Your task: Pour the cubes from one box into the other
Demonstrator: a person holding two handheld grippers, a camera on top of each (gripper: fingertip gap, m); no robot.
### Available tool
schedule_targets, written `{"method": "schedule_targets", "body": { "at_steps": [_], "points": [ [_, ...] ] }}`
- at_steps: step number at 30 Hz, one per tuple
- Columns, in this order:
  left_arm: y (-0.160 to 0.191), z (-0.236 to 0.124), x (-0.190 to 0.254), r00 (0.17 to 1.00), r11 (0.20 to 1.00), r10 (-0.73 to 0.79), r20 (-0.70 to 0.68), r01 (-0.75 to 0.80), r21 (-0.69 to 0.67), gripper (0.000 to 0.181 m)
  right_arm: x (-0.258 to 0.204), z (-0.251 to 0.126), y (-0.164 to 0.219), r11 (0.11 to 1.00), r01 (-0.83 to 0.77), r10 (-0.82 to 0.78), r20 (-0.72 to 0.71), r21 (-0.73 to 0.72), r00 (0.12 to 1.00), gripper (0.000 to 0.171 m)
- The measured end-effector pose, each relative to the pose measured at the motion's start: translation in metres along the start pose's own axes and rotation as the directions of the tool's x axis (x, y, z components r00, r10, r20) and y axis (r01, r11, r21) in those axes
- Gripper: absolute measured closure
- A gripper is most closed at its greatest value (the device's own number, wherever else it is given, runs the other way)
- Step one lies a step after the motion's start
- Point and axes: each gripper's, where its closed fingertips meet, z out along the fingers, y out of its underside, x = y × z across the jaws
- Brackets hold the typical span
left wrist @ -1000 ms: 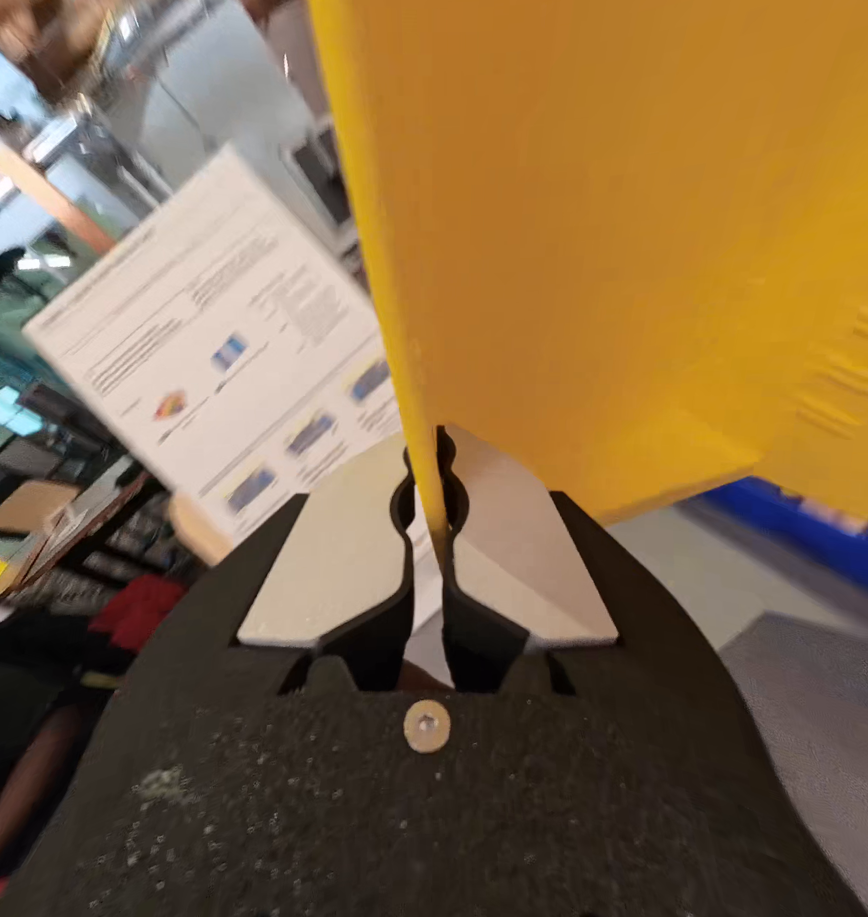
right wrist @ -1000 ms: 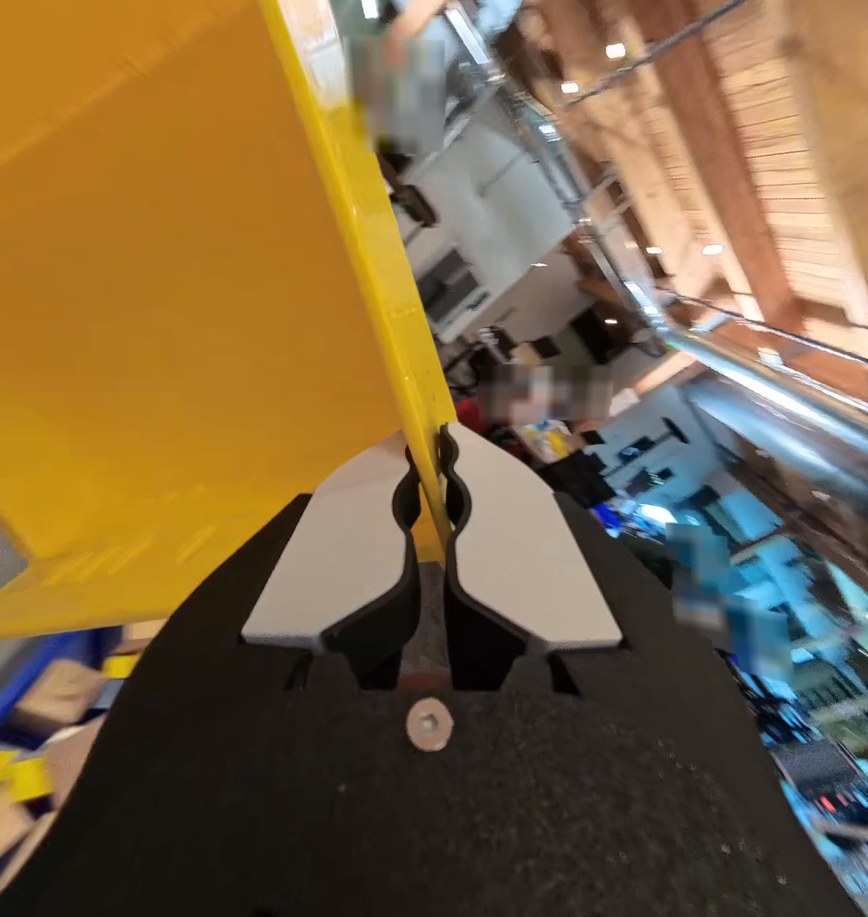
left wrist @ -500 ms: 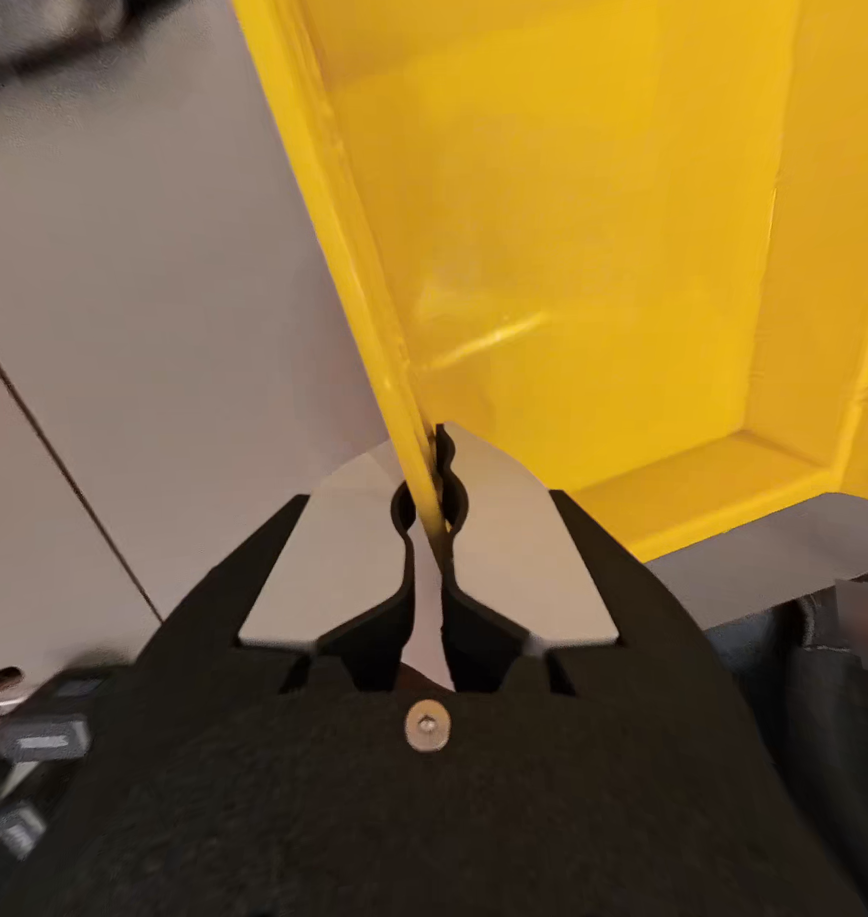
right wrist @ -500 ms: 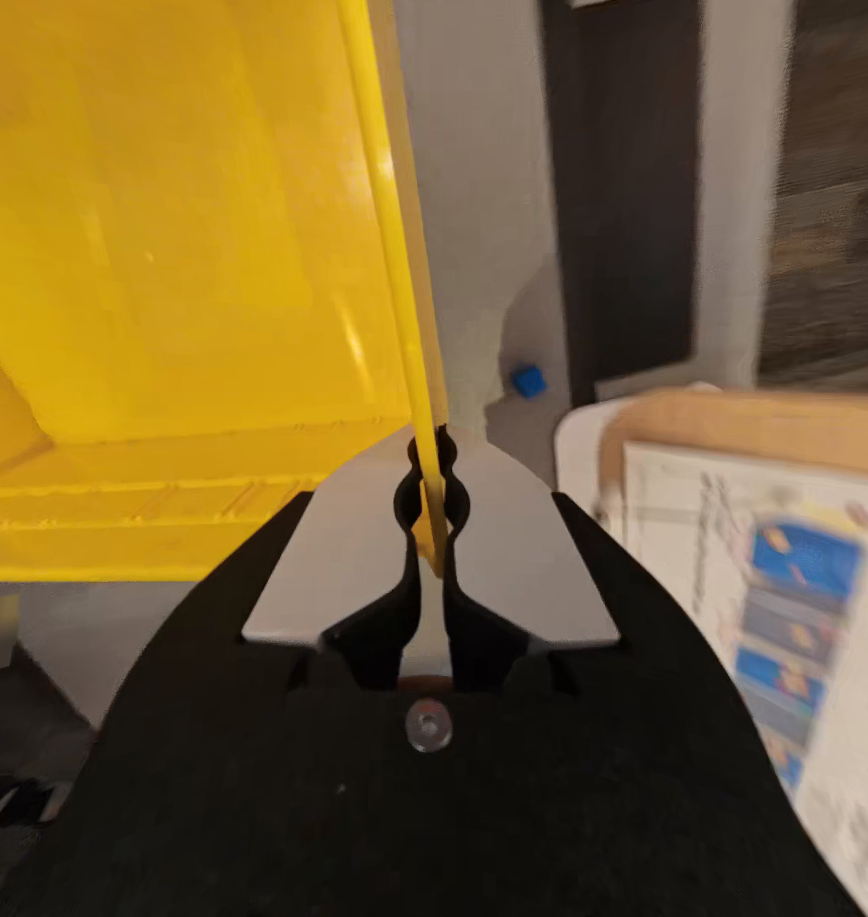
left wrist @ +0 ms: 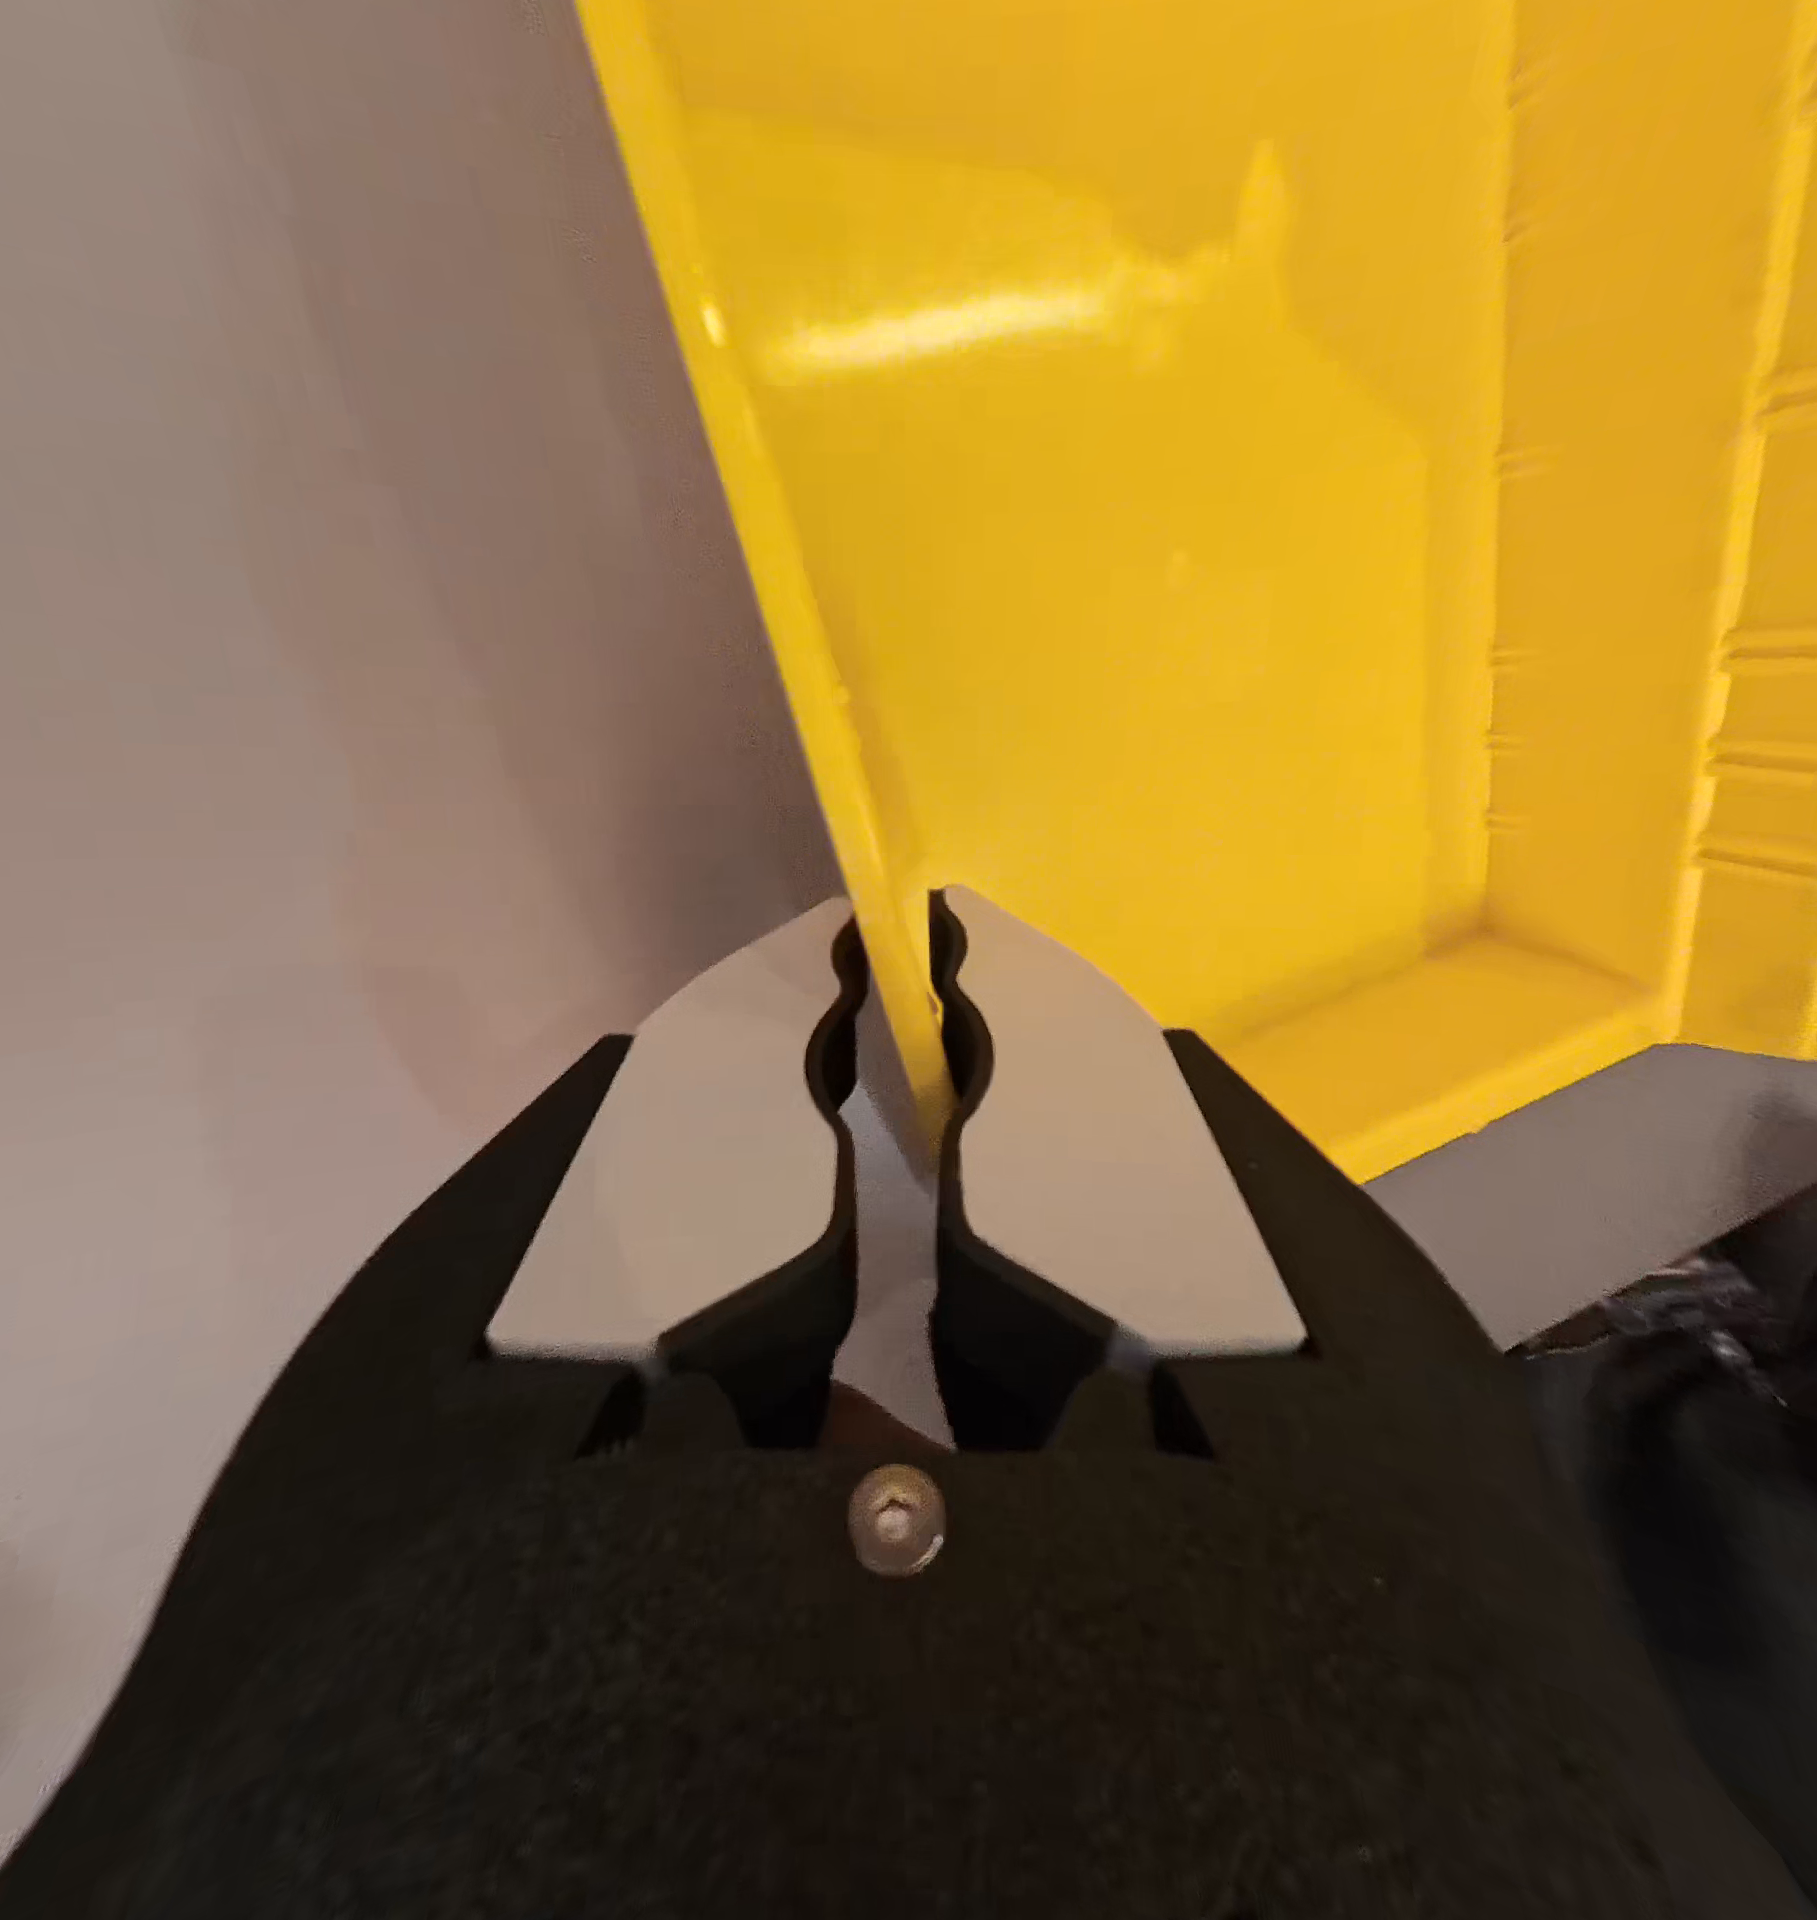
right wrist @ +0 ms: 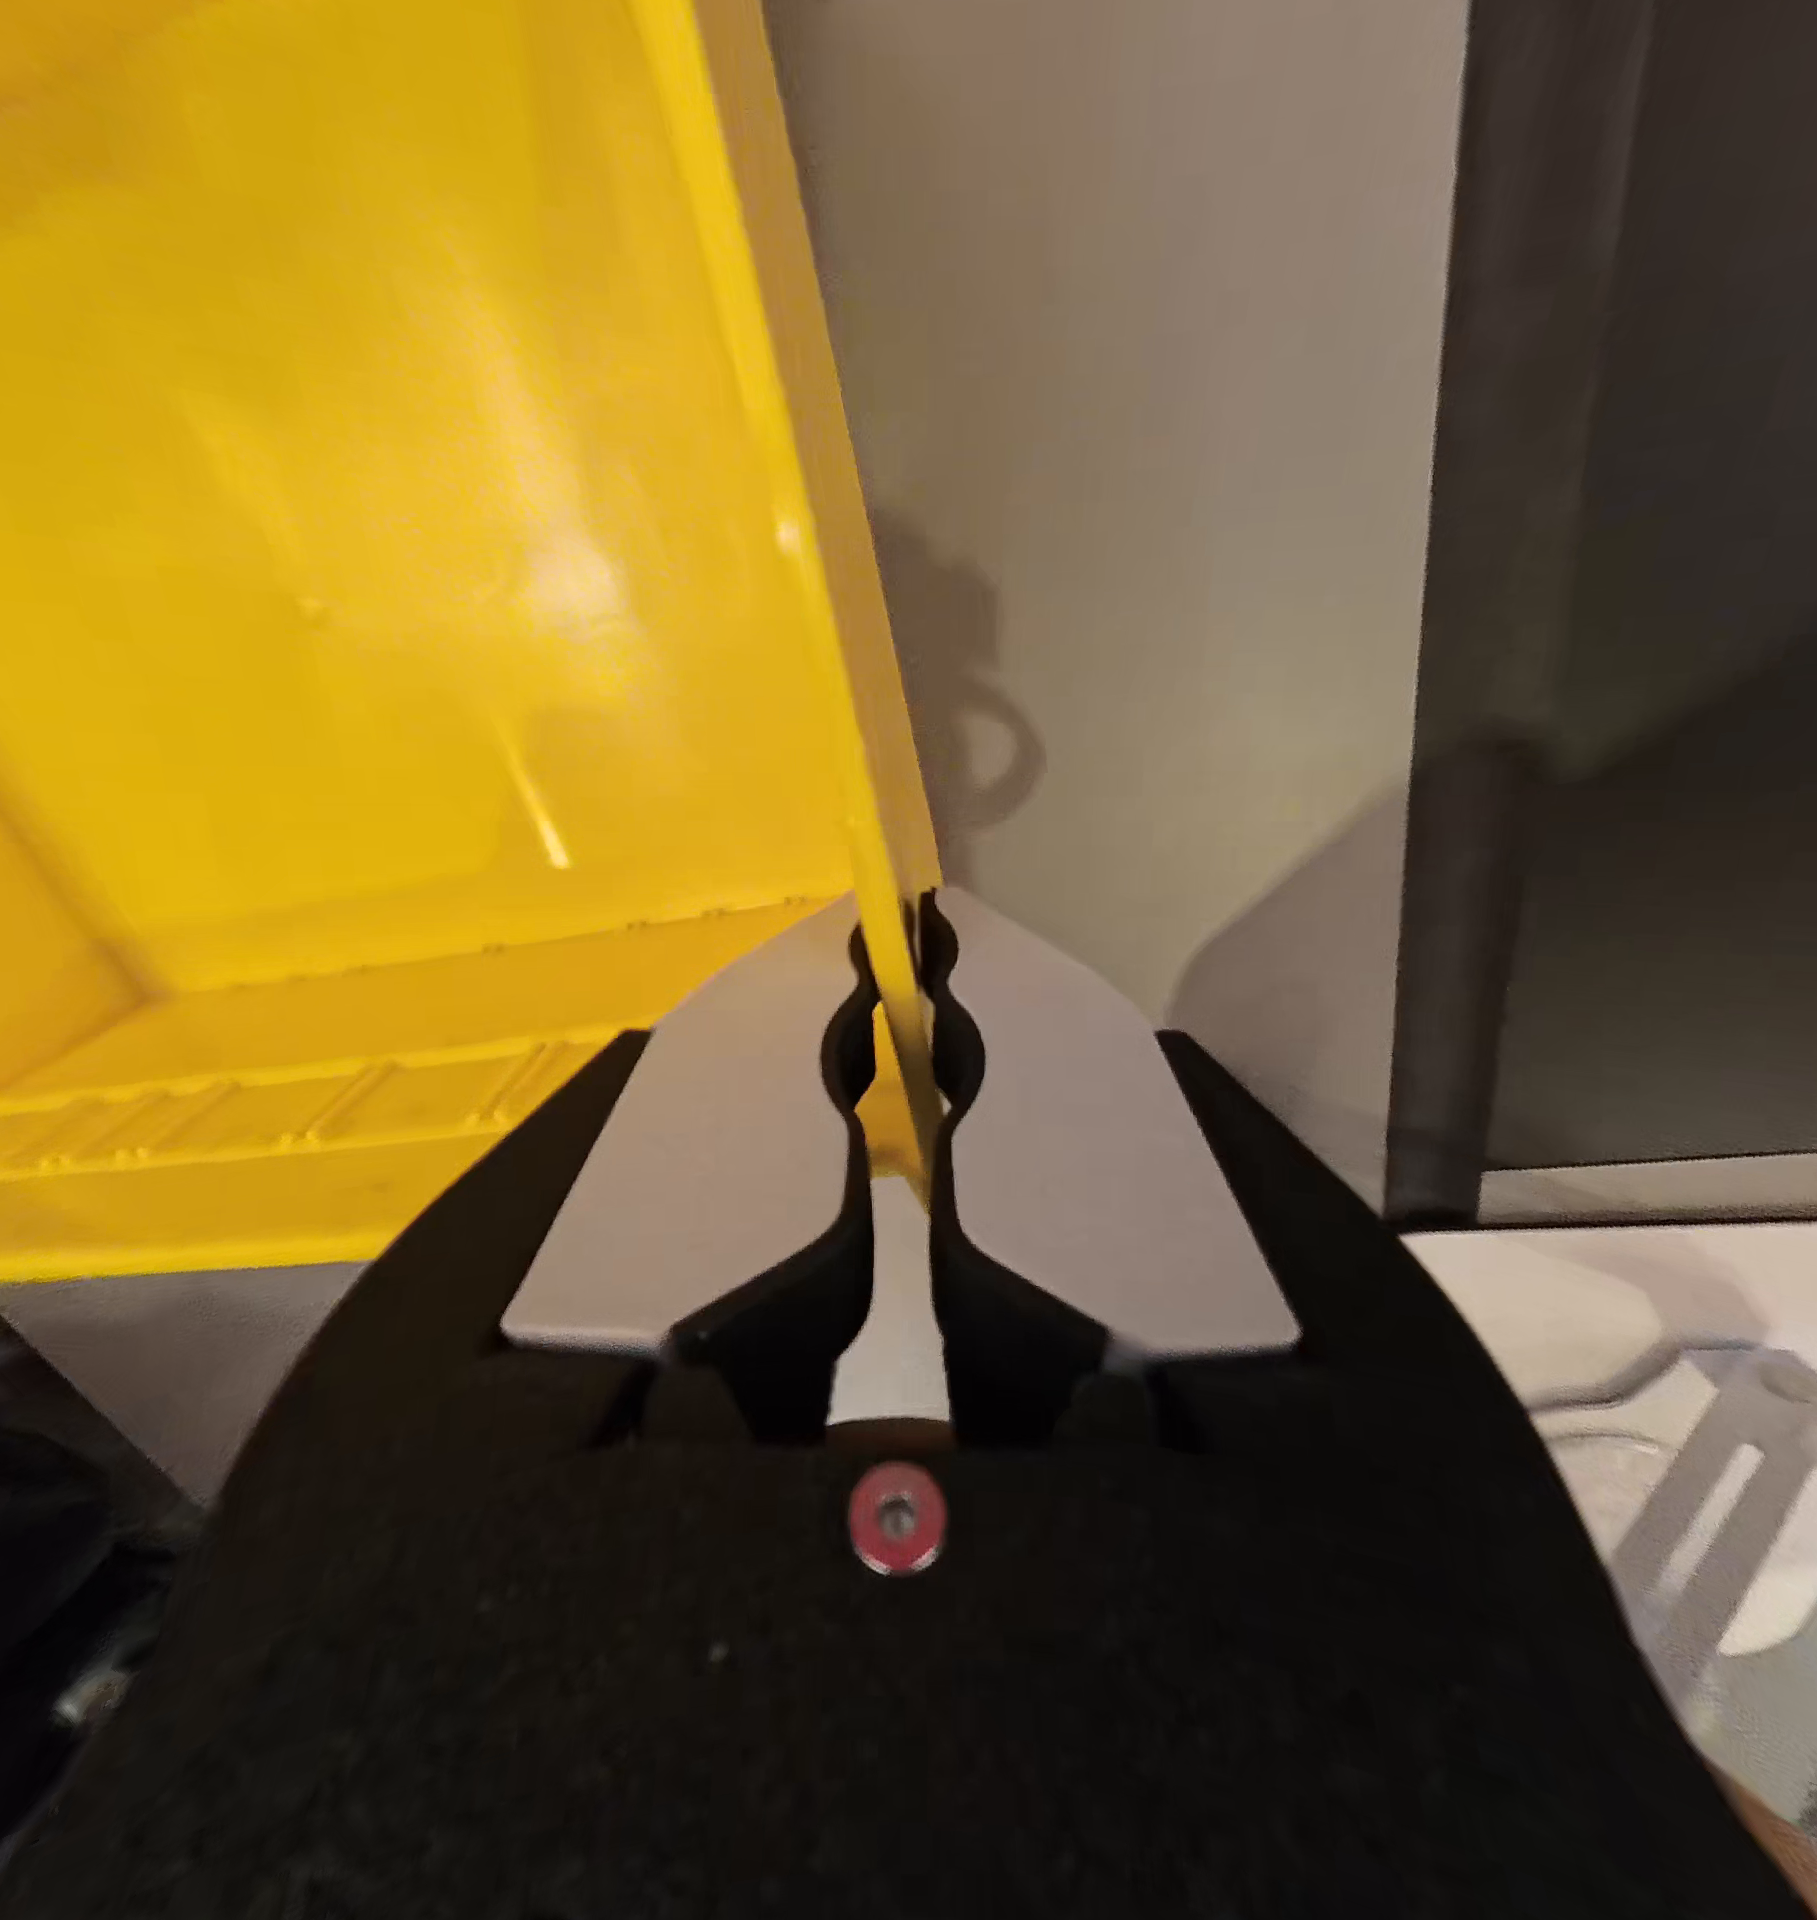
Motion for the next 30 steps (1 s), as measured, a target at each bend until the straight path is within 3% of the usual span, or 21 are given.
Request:
{"method": "schedule_targets", "body": {
  "at_steps": [4, 7, 11, 14, 18, 21, 23, 27, 30],
  "points": [
    [-0.004, 0.003, 0.007, 1.000, 1.000, -0.017, -0.014, 0.017, 0.018, 0.170, 0.005, -0.002, 0.005, 0.999, -0.016, 0.015, 0.017, 0.031, 1.000, 0.166],
    [-0.007, 0.004, 0.010, 0.999, 0.998, -0.035, -0.006, 0.035, 0.047, 0.169, 0.010, -0.013, 0.006, 0.994, 0.023, -0.017, -0.056, 0.103, 0.998, 0.163],
    [-0.016, -0.015, 0.005, 0.993, 0.980, -0.095, 0.072, 0.081, 0.184, 0.160, 0.014, -0.085, 0.018, 0.934, 0.048, 0.027, -0.206, 0.354, 0.978, 0.144],
    [-0.036, -0.060, 0.016, 0.978, 0.917, -0.104, 0.178, 0.025, 0.397, 0.155, -0.010, -0.152, 0.068, 0.818, 0.069, 0.100, -0.260, 0.570, 0.960, 0.140],
    [-0.070, -0.089, 0.115, 0.999, 0.803, -0.023, -0.028, 0.036, 0.595, 0.143, -0.053, -0.188, 0.178, 0.625, 0.002, 0.285, -0.231, 0.780, 0.930, 0.133],
    [-0.081, -0.085, 0.182, 0.997, 0.774, 0.062, -0.039, -0.023, 0.633, 0.143, -0.064, -0.150, 0.261, 0.600, -0.109, 0.452, -0.223, 0.793, 0.864, 0.131],
    [-0.082, -0.078, 0.207, 0.995, 0.755, 0.092, 0.039, -0.095, 0.648, 0.143, -0.077, -0.102, 0.299, 0.604, -0.253, 0.524, -0.137, 0.756, 0.840, 0.116],
    [-0.069, -0.053, 0.243, 0.995, 0.755, 0.093, 0.035, -0.093, 0.650, 0.143, -0.103, -0.031, 0.326, 0.534, -0.450, 0.660, -0.020, 0.716, 0.751, 0.094],
    [-0.054, -0.034, 0.262, 0.997, 0.747, 0.078, 0.004, -0.061, 0.662, 0.144, -0.101, 0.006, 0.324, 0.479, -0.536, 0.766, -0.033, 0.695, 0.642, 0.096]
  ]
}}
